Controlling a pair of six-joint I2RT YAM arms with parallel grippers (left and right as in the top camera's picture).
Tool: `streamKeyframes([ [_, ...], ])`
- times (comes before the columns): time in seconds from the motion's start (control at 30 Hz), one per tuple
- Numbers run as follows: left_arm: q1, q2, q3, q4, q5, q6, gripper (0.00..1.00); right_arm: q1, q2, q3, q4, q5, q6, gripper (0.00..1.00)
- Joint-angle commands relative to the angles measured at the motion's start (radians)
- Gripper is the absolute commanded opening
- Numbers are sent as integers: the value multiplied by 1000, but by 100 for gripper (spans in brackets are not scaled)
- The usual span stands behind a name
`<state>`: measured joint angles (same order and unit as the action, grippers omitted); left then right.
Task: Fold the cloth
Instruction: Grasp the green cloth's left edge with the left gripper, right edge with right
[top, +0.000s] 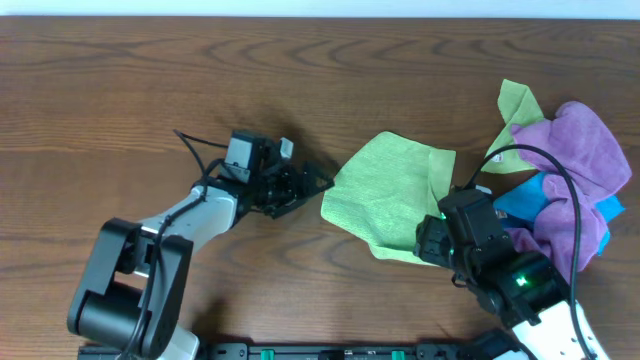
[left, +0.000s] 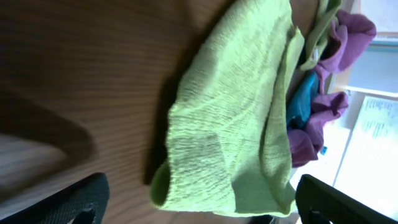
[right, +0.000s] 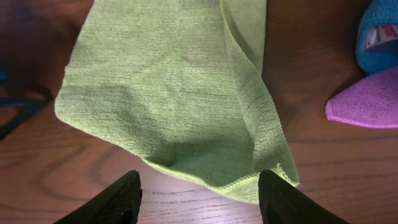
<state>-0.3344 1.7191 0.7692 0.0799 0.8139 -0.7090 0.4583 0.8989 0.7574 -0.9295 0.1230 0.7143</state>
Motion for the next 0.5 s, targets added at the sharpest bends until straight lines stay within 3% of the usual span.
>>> streamKeyframes([
  [0.0, -32, 21, 13, 15, 19, -31, 99, -7, -3, 2, 2, 0, -17, 61],
  [0.2, -66, 43, 13, 20, -31, -45, 100, -7, -3, 2, 3, 0, -17, 61],
  [0.47, -97, 113, 13, 117, 19, -126, 88, -7, -3, 2, 2, 0, -17, 61],
])
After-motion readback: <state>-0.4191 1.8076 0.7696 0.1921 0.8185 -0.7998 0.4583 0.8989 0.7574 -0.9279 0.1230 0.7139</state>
